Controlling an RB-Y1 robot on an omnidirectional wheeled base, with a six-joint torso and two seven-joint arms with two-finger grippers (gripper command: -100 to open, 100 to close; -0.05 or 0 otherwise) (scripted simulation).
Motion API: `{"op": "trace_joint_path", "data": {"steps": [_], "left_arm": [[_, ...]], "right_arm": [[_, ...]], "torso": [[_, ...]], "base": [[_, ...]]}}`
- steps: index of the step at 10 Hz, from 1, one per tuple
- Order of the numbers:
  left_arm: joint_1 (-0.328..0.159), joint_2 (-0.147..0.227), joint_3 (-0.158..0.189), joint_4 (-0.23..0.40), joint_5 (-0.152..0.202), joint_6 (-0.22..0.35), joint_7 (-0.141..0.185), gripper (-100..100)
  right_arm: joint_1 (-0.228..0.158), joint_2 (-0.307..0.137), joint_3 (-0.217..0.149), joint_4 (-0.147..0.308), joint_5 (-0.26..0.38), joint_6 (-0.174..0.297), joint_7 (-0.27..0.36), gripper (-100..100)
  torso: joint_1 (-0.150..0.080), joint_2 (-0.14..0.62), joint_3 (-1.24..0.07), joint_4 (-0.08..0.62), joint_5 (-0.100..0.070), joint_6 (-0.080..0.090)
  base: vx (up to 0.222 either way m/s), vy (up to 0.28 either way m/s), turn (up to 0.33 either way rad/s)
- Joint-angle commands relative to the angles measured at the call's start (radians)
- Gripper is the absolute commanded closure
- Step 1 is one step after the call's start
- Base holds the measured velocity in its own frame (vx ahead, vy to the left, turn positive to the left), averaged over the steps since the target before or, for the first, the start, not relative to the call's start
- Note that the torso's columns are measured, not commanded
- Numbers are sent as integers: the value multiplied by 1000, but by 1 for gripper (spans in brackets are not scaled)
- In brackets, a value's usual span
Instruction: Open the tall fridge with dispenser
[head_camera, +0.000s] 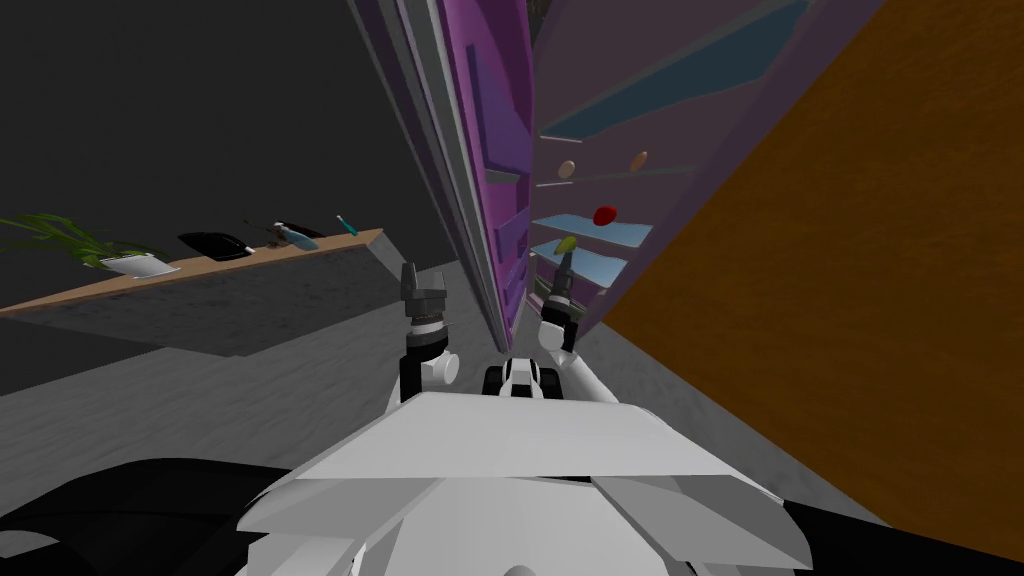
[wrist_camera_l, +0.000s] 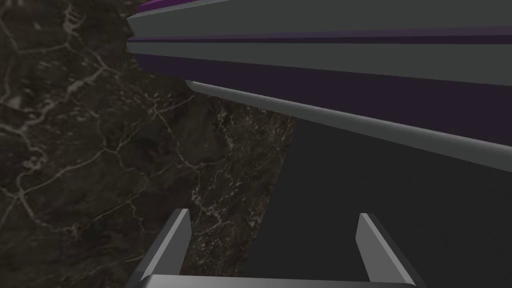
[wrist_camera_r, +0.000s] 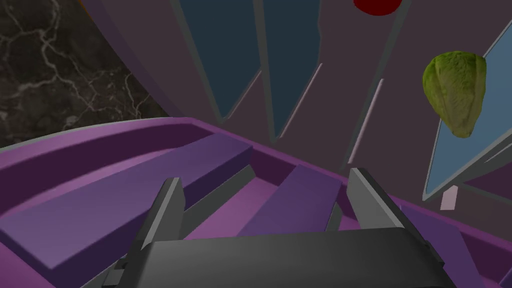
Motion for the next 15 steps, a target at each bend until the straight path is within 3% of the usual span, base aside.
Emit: {"op": "trace_joint_path", "data": {"steps": [1,4,5,6,7,8,9,10,11,12,15], "left_arm": [[0,0,0,0,0,0,0,0],[0,0,0,0,0,0,0,0],[0,0,0,0,0,0,0,0],[0,0,0,0,0,0,0,0],[0,0,0,0,0,0,0,0],[0,0,0,0,0,0,0,0],[0,0,0,0,0,0,0,0],[0,0,0,0,0,0,0,0],[0,0,0,0,0,0,0,0],[0,0,0,0,0,0,0,0],[0,0,0,0,0,0,0,0]], "right_arm": [[-36,-2,-2,-33,-65,-32,37,-100],[-103,-7,-2,-85,-153,-94,93,-100],[-103,-7,-2,-85,-169,-94,93,-100],[-136,-9,-2,-111,-203,-125,123,-100],[-136,-9,-2,-111,-224,-125,123,-100],[-170,-12,-3,-139,-259,-154,154,-100],[-170,-12,-3,-139,-280,-154,154,-100],[-204,-14,-3,-166,-313,-183,187,-100],[-204,-14,-3,-166,-336,-183,187,-100],[-237,-15,-4,-193,-366,-212,220,-100],[-269,-17,-5,-221,-449,-239,255,-100]], "torso": [[0,-1,0,0,0,0],[0,0,0,0,0,0],[0,0,0,0,0,0],[0,0,0,0,0,0],[0,0,0,0,0,0],[0,0,0,0,0,0],[1,0,0,0,0,0],[0,0,0,0,0,0],[0,0,0,0,0,0],[0,0,0,0,0,0],[0,0,0,0,0,0]], "base": [[25,9,12],[24,9,13],[25,8,12],[26,12,17],[22,11,10],[26,14,17],[26,12,13],[27,8,19],[22,5,11],[24,8,16],[20,5,16]]}}
